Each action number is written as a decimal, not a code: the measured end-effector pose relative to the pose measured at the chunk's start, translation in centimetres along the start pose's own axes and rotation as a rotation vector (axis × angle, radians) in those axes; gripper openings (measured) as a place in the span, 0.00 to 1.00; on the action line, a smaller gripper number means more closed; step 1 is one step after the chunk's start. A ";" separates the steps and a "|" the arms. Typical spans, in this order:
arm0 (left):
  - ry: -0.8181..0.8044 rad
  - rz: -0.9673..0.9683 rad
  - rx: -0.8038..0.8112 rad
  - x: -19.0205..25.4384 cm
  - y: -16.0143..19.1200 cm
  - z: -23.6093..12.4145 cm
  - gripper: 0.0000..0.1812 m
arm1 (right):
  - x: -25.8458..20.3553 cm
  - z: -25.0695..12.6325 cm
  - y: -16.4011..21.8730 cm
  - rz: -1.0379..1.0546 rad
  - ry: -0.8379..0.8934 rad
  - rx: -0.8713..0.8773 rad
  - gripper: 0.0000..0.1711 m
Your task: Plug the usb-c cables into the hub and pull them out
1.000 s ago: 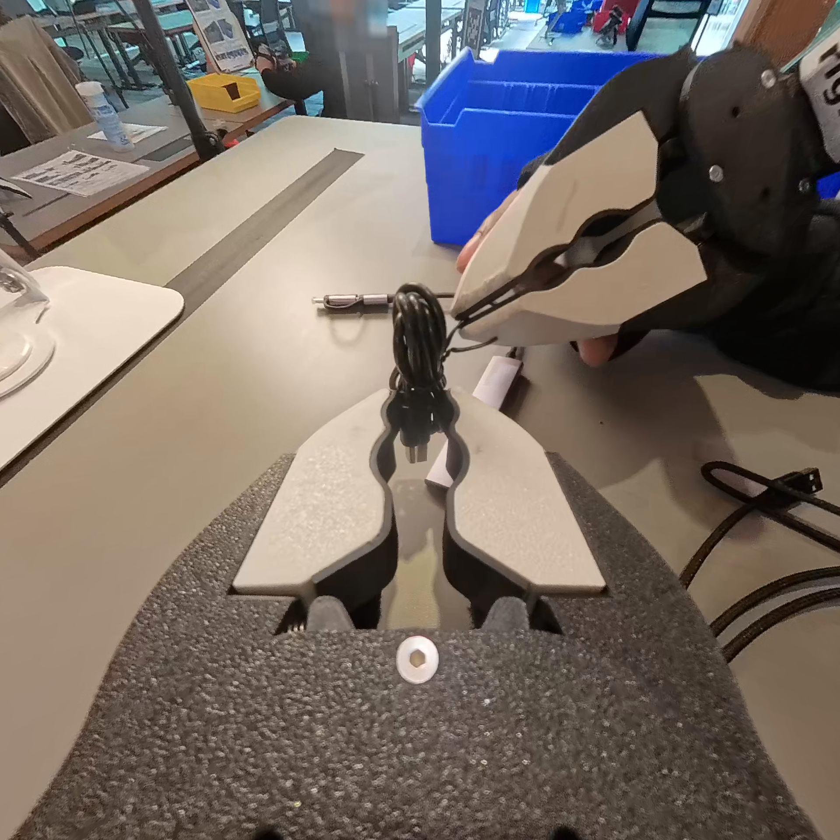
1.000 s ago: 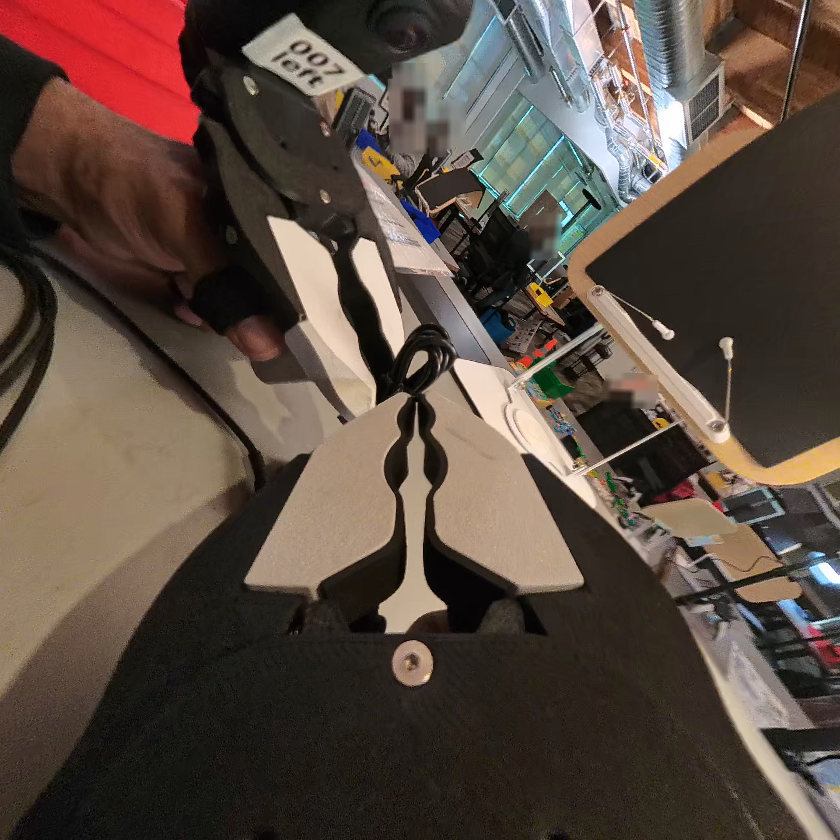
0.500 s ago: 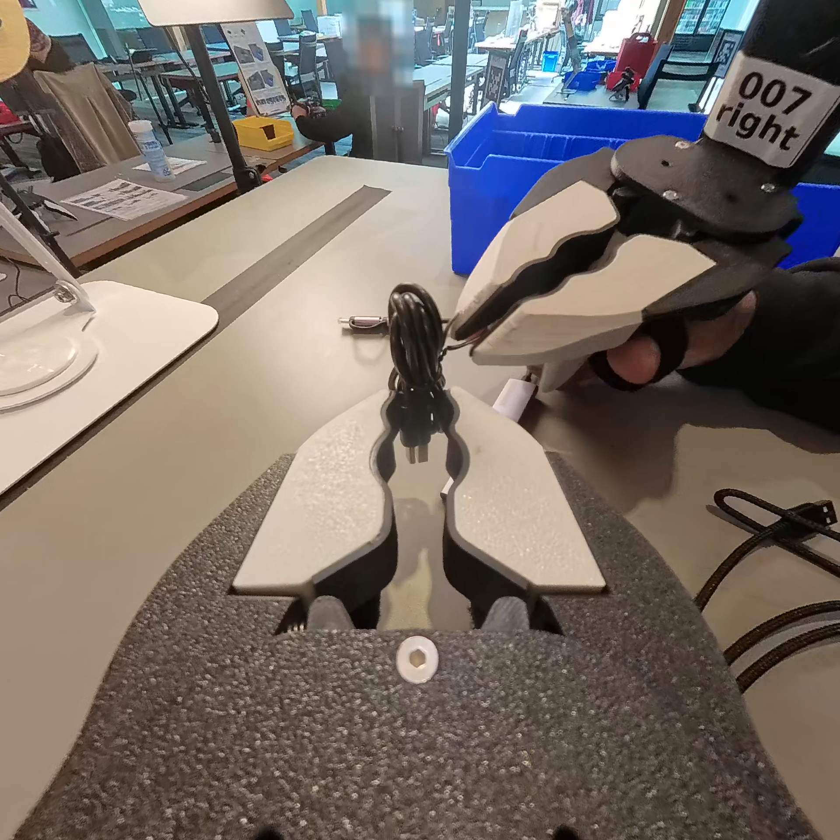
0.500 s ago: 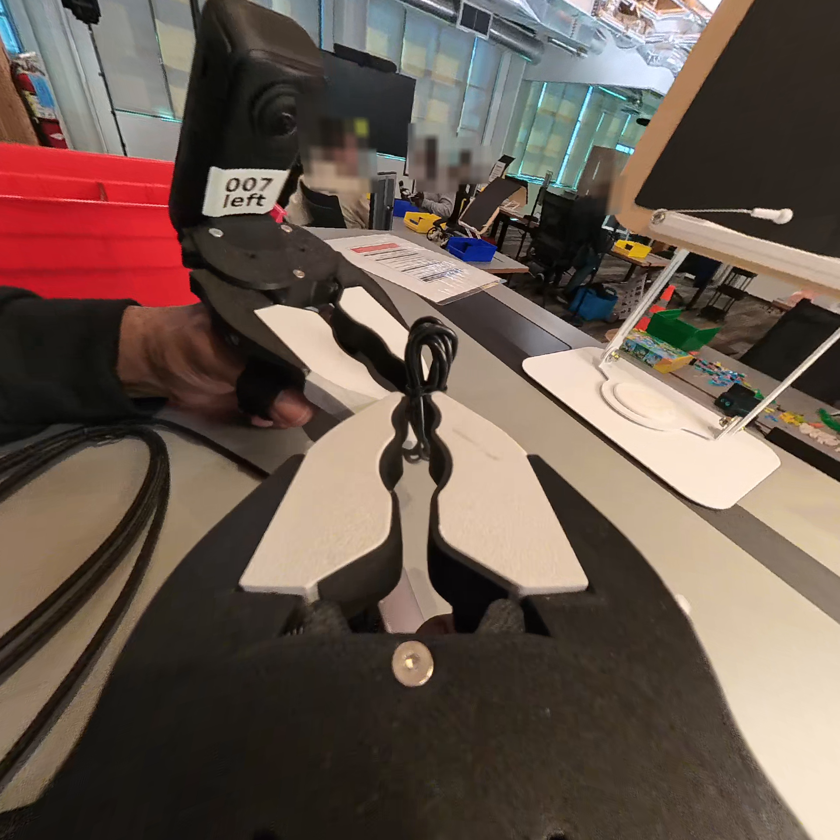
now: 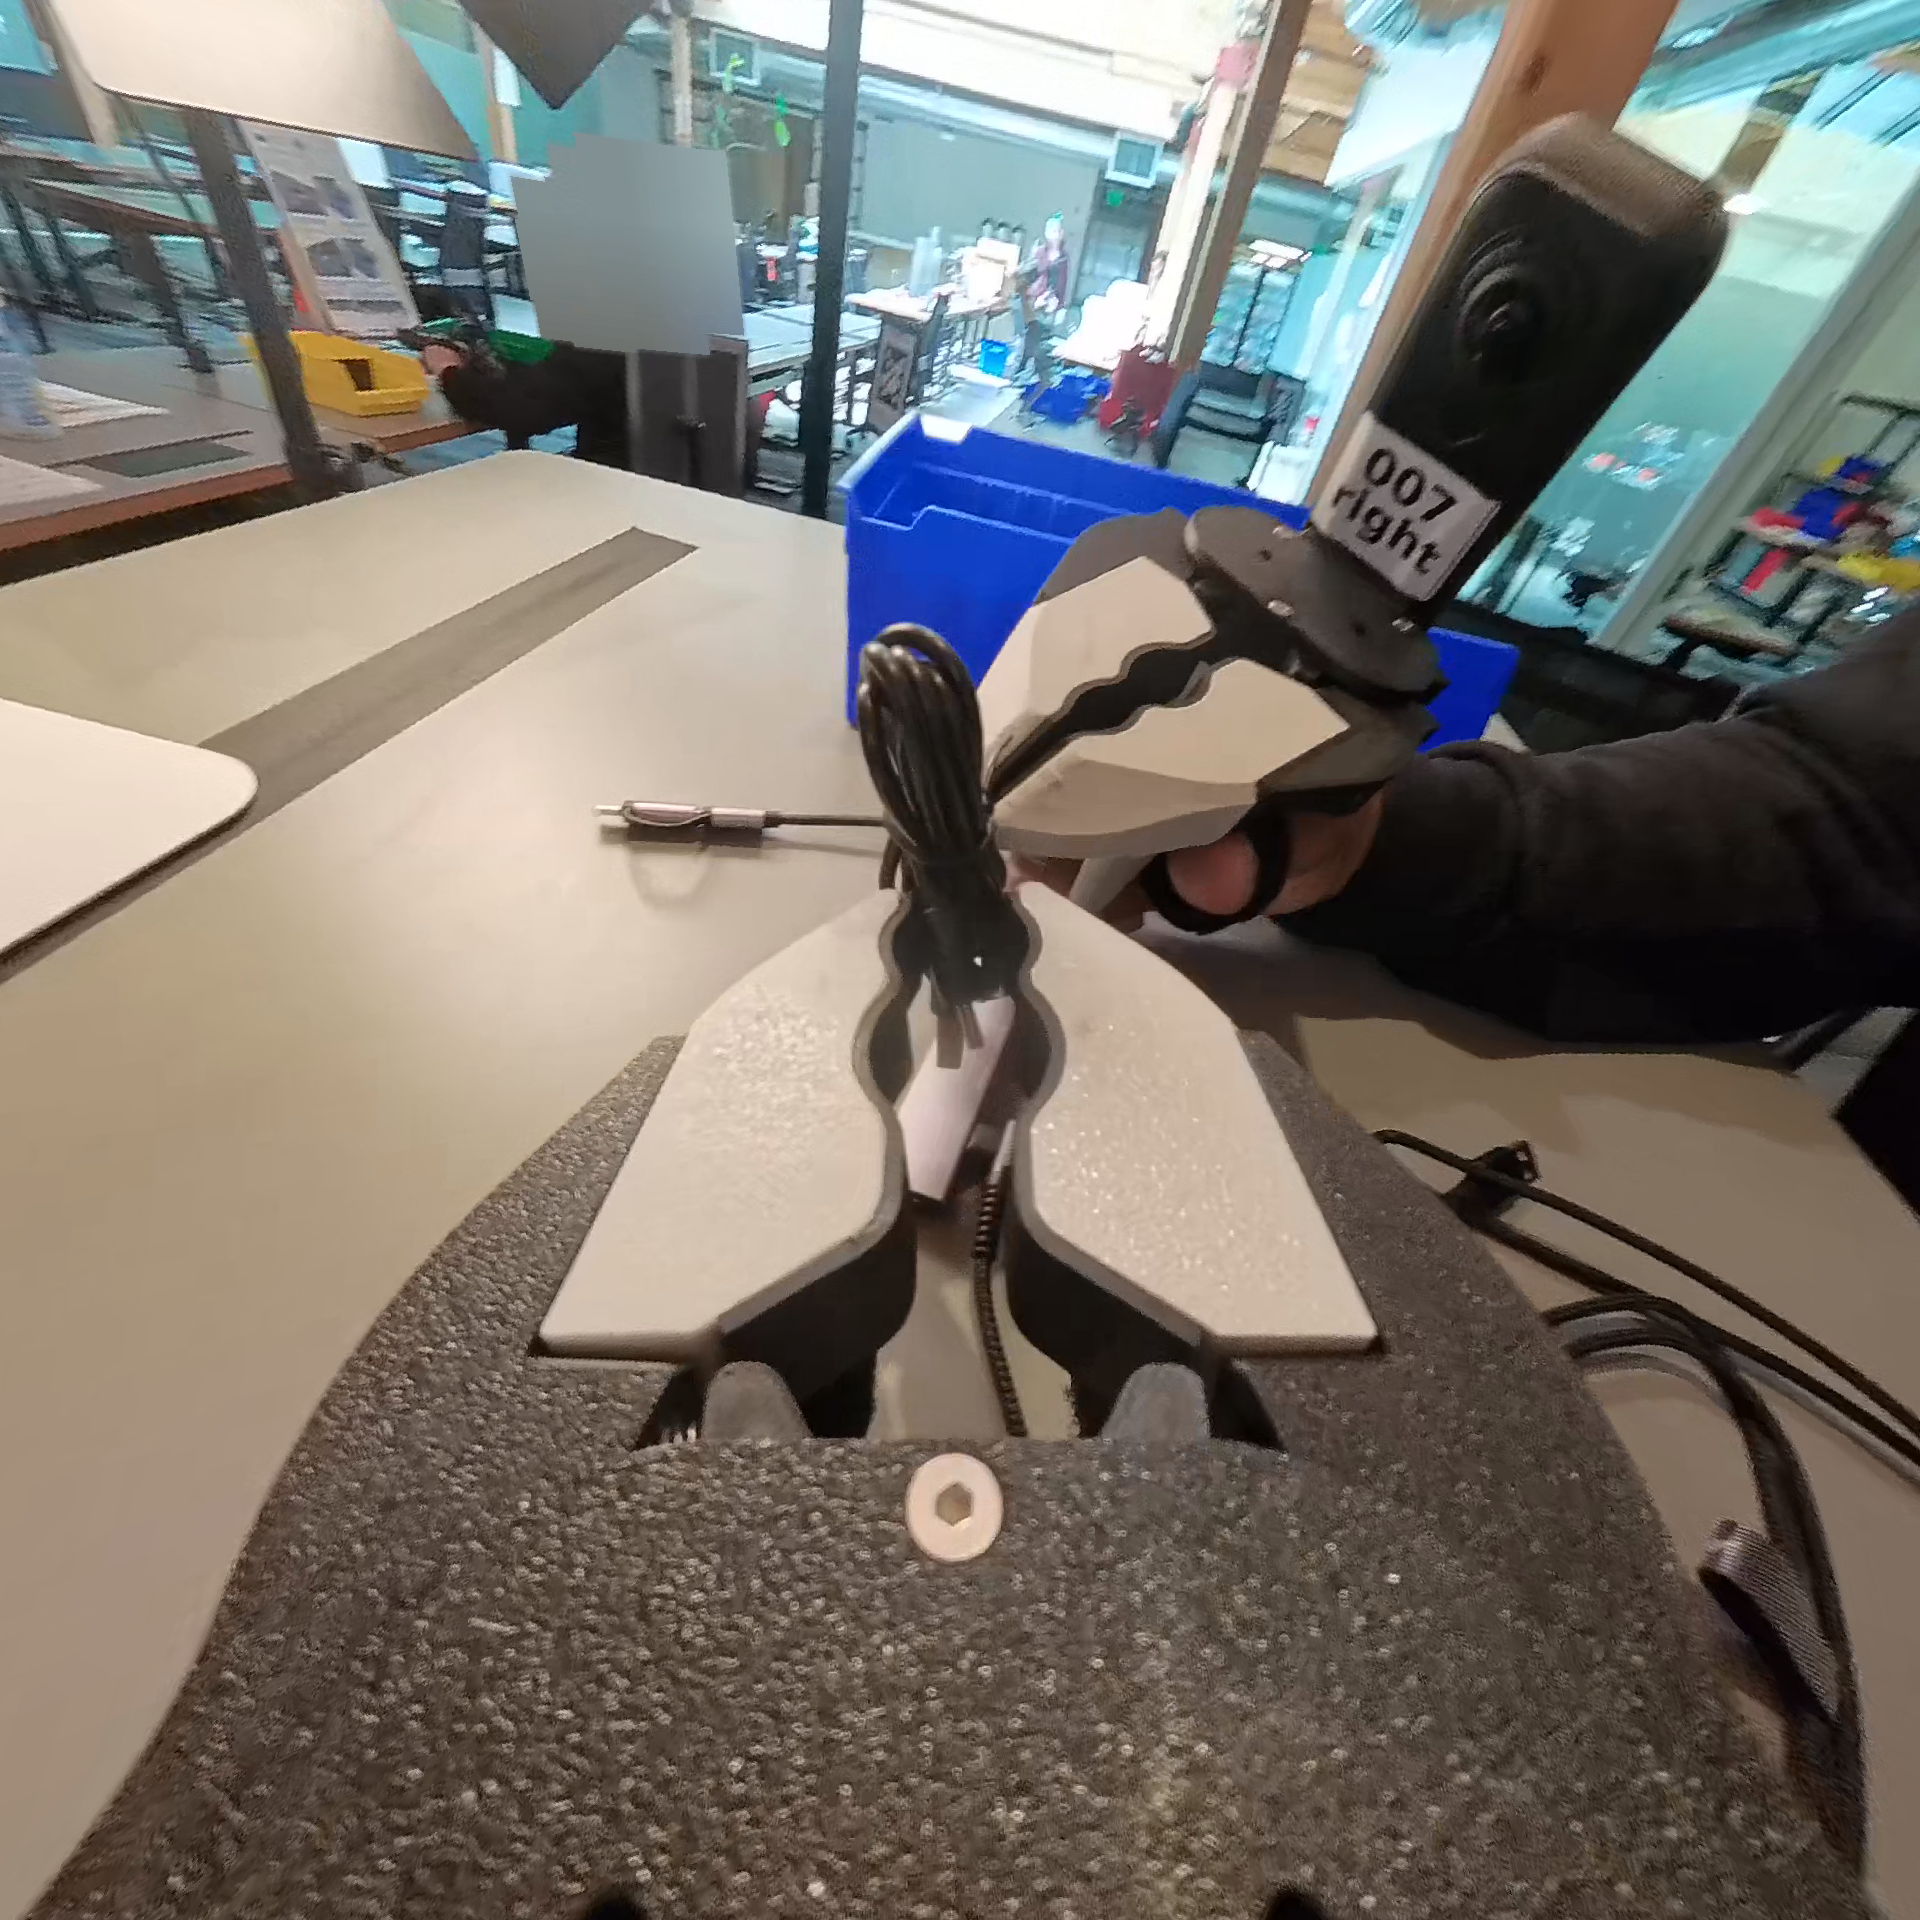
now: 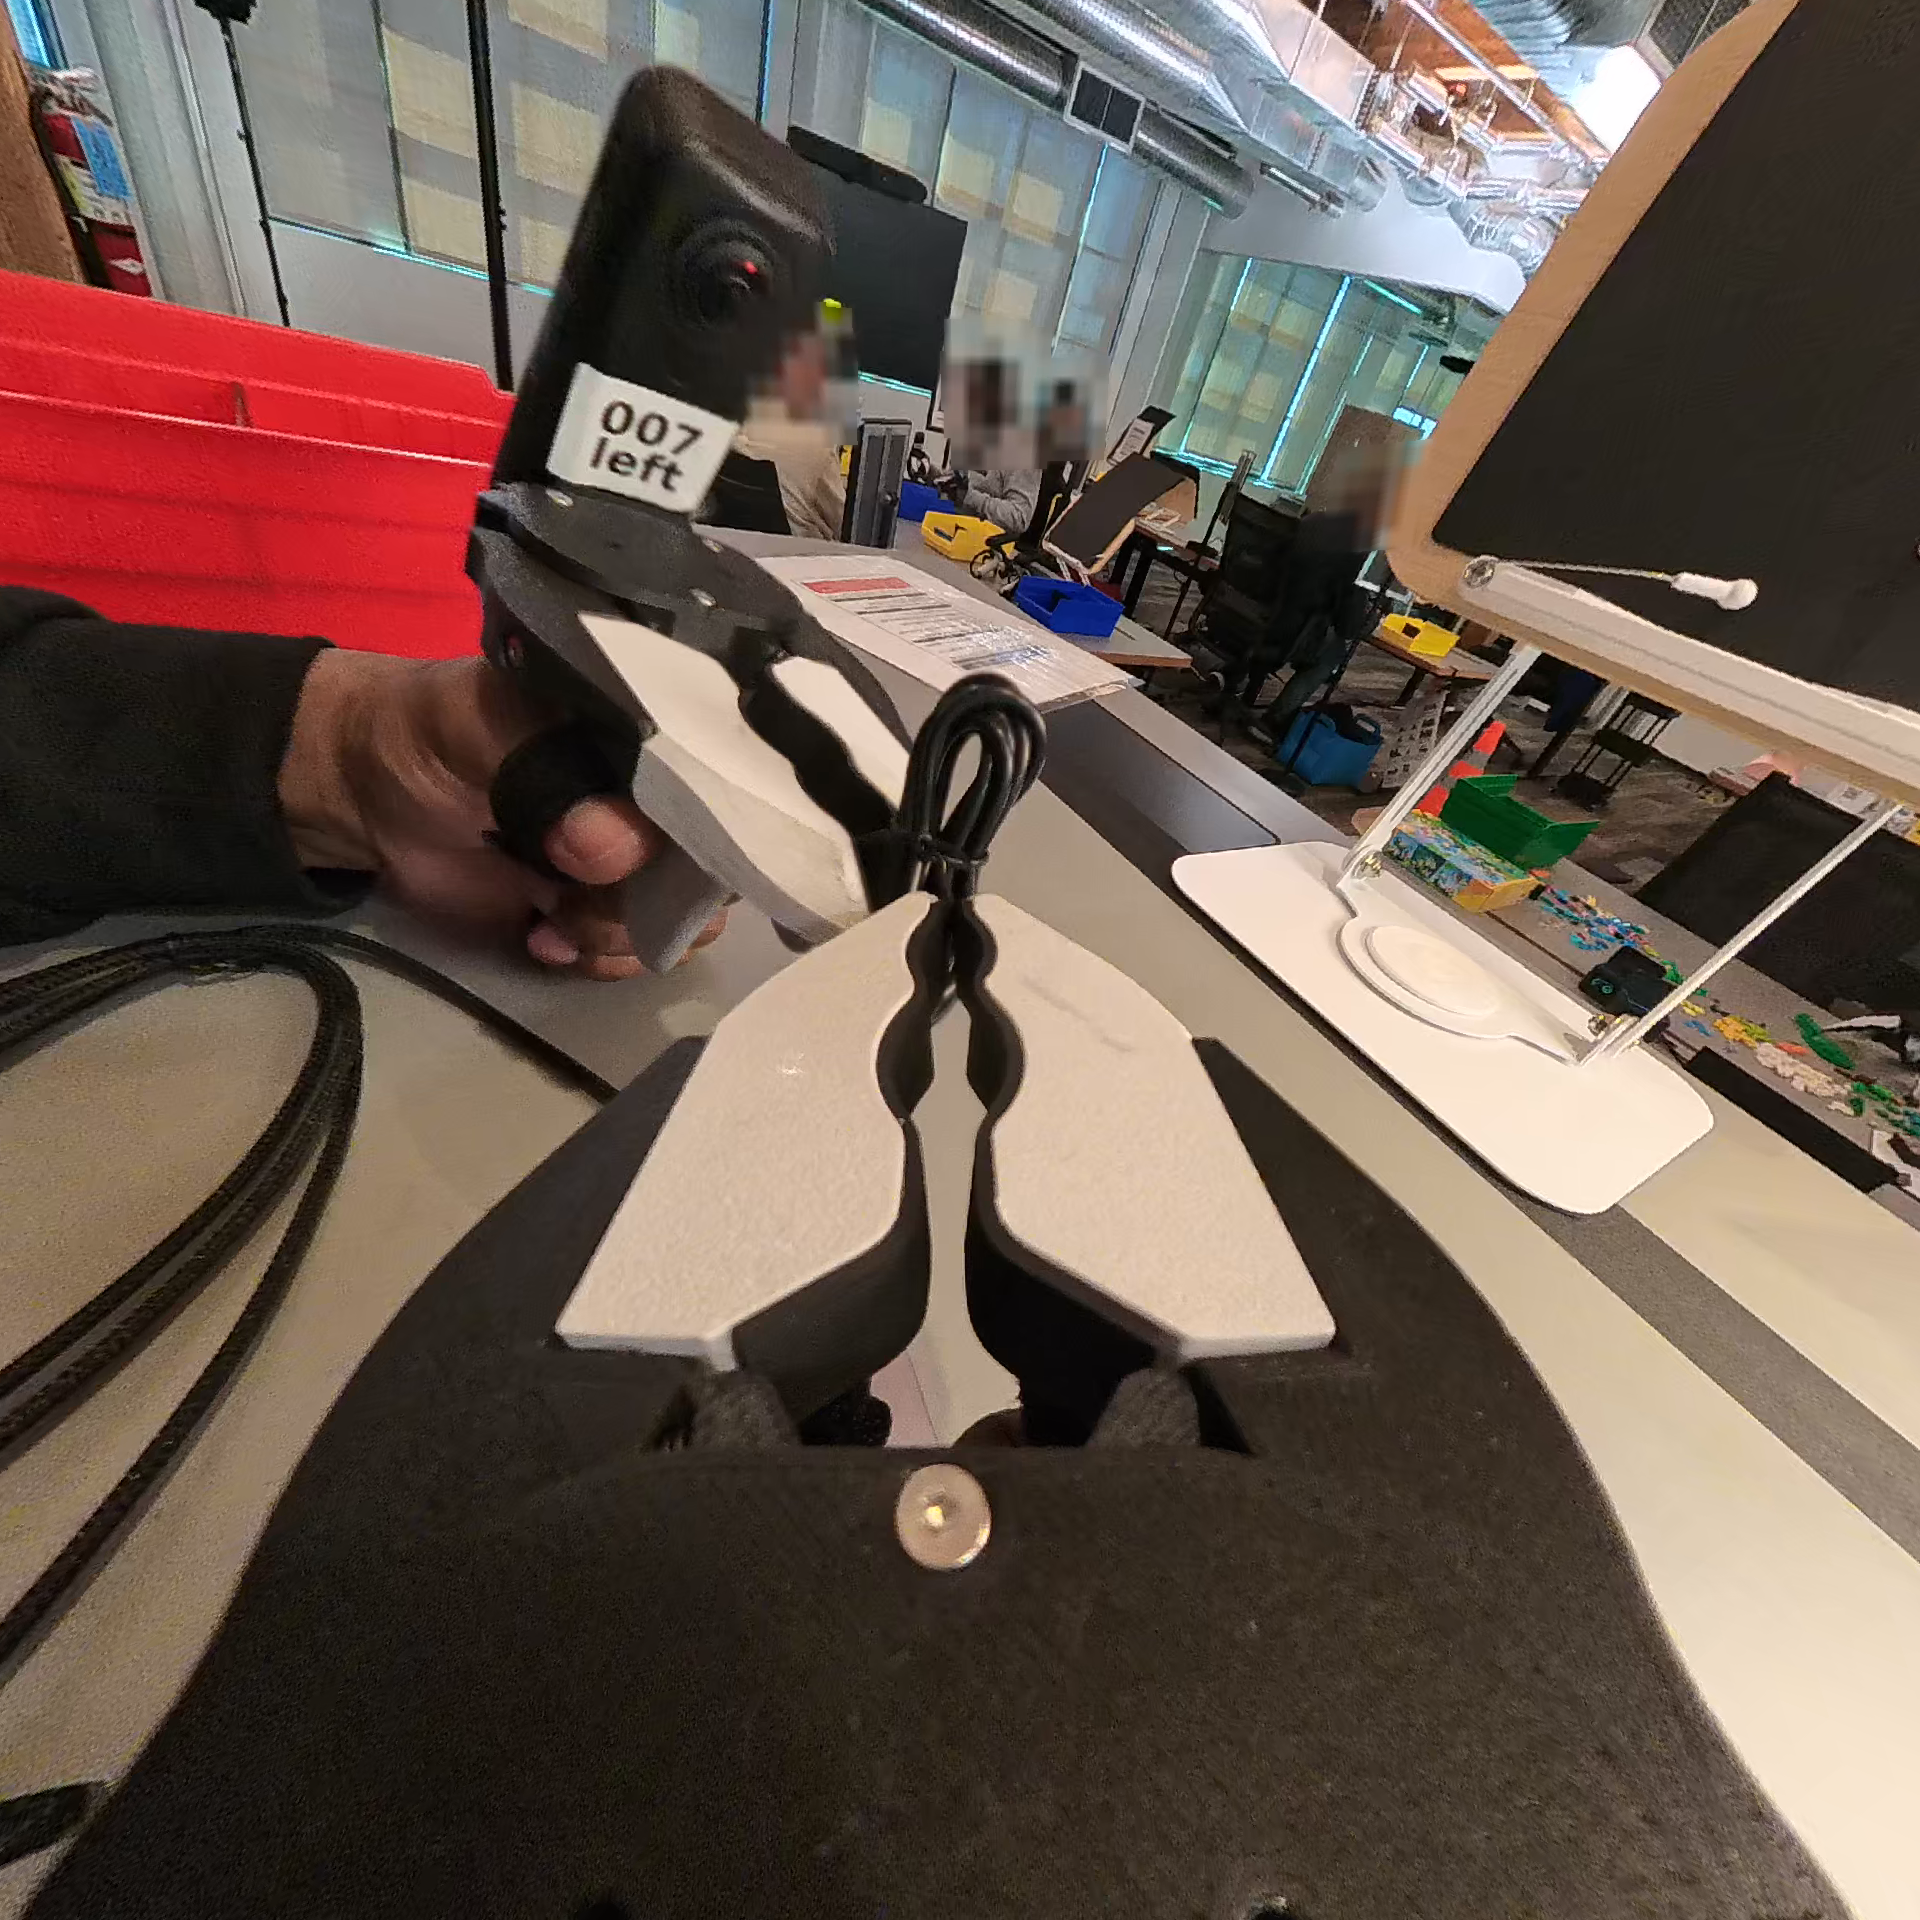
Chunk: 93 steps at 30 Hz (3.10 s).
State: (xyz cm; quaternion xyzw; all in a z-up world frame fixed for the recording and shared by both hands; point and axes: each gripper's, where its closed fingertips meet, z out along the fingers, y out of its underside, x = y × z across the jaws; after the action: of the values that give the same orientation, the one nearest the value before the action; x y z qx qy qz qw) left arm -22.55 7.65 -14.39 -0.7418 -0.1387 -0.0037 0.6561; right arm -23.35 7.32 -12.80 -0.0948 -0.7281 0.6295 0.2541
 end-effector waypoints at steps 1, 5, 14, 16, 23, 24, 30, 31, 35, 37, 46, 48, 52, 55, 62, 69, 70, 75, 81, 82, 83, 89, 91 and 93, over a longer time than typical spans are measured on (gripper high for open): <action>0.033 -0.020 0.014 0.3 -0.1 0.0 0.08 | 0.0 -0.1 -0.2 -0.001 -0.002 0.009 0.00; 0.135 -0.100 0.050 1.3 -0.5 -0.1 0.08 | 0.0 -0.3 -0.6 -0.021 0.002 0.029 0.01; 0.203 -0.204 0.030 1.8 -0.2 0.2 0.08 | 0.5 -0.7 -1.2 -0.152 0.090 0.043 0.01; 0.207 -0.207 0.026 1.9 -0.1 0.2 0.08 | 0.5 -0.7 -1.3 -0.188 0.112 0.045 0.01; 0.172 -0.193 0.023 1.5 0.0 0.3 0.08 | 0.6 -0.8 -1.2 -0.171 0.113 0.046 0.03; 0.166 -0.182 0.021 1.5 0.0 0.4 0.07 | 0.6 -0.9 -1.2 -0.158 0.098 0.052 0.04; 0.134 -0.165 0.003 1.3 0.2 0.6 0.07 | 0.4 -1.4 -1.5 -0.175 0.057 0.063 0.07; 0.127 -0.156 -0.003 1.2 0.3 0.6 0.08 | 0.4 -1.4 -1.5 -0.181 0.063 0.056 0.07; 0.121 -0.131 -0.032 1.4 0.6 0.9 0.08 | 0.0 -1.2 -1.3 -0.191 0.046 0.043 0.04; 0.113 -0.128 -0.036 1.4 0.6 0.9 0.08 | 0.0 -1.2 -1.2 -0.192 0.043 0.035 0.03; 0.076 -0.134 0.000 0.7 0.2 0.5 0.07 | -0.7 -1.0 -1.2 -0.293 0.056 0.004 0.00; 0.080 -0.141 0.013 0.6 0.1 0.4 0.08 | -0.8 -0.9 -1.1 -0.305 0.058 -0.001 0.00; 0.087 -0.147 0.033 0.6 -0.2 0.2 0.08 | -0.8 -0.8 -0.9 -0.304 0.062 -0.008 0.00; 0.096 -0.150 0.047 0.6 -0.3 0.1 0.07 | -0.6 -0.7 -0.7 -0.300 0.069 -0.014 0.00; 0.106 -0.151 0.062 0.7 -0.5 0.0 0.07 | -0.7 -0.6 -0.7 -0.287 0.062 -0.007 0.00; 0.119 -0.165 0.102 0.7 -1.0 -0.4 0.07 | -0.2 -1.8 -2.0 -0.111 -0.011 0.111 0.05; 0.122 -0.162 0.101 0.7 -1.0 -0.4 0.07 | 0.1 -1.8 -2.0 -0.078 -0.008 0.110 0.06; 0.130 -0.118 0.074 1.2 -0.7 -0.2 0.07 | -0.4 -1.3 -0.8 0.176 -0.157 0.073 0.08; 0.129 -0.061 0.042 1.6 -0.4 -0.1 0.07 | -1.0 -1.5 -0.4 0.406 -0.320 0.066 0.07; 0.130 -0.051 0.034 1.6 -0.3 -0.1 0.07 | -1.1 -1.5 -0.3 0.436 -0.343 0.062 0.06; 0.131 -0.042 0.026 1.7 -0.2 -0.1 0.07 | -1.2 -1.6 -0.3 0.463 -0.364 0.061 0.06; 0.131 -0.011 0.002 1.9 0.1 -0.1 0.07 | -1.6 -2.0 -0.6 0.628 -0.479 0.079 0.06; 0.128 0.002 -0.011 1.9 0.3 -0.1 0.07 | -1.3 -2.0 -0.6 0.677 -0.488 0.083 0.05; 0.128 0.010 -0.017 1.9 0.4 -0.2 0.07 | -1.1 -2.0 -0.5 0.722 -0.495 0.083 0.05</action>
State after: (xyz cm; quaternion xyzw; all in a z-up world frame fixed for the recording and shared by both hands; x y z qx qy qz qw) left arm -20.59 7.83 -14.36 -0.7461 -0.0928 -0.0492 0.6575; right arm -21.31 8.48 -12.39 -0.1792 -0.6613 0.7104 -0.1606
